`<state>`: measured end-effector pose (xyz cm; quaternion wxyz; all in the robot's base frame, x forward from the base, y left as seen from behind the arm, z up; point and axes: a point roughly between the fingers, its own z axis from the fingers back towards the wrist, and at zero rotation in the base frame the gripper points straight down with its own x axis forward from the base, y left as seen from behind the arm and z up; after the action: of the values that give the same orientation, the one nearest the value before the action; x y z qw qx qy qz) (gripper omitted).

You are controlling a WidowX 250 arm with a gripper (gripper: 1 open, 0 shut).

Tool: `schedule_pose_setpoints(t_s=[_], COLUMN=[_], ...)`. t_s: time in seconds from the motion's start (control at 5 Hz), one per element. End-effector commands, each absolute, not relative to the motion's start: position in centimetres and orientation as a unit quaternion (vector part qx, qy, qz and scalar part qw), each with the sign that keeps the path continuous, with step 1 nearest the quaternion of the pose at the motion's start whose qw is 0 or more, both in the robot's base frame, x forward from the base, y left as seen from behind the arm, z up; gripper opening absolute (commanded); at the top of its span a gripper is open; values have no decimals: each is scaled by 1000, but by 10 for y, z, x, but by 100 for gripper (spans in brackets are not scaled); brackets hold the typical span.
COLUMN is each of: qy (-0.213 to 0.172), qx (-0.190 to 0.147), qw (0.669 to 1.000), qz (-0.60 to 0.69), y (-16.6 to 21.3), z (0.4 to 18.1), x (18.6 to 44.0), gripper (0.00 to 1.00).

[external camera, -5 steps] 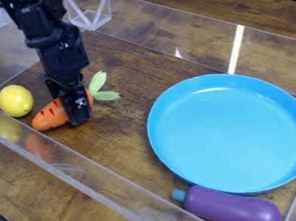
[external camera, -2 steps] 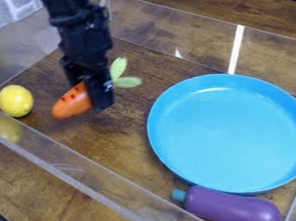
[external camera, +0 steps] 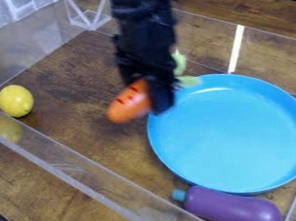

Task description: Put the carrot on the blue tray

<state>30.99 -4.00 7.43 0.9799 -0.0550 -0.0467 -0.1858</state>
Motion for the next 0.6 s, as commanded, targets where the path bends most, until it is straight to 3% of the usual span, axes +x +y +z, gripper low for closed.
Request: schedule_pose_setpoints(t_s=[0.0,0.4], qy=[-90,-103], qx=[-44,-42], qw=[979,979], qz=[-177,-171], y=[-55,-64], z=[95,95], x=[316,315], gripper=[0,0])
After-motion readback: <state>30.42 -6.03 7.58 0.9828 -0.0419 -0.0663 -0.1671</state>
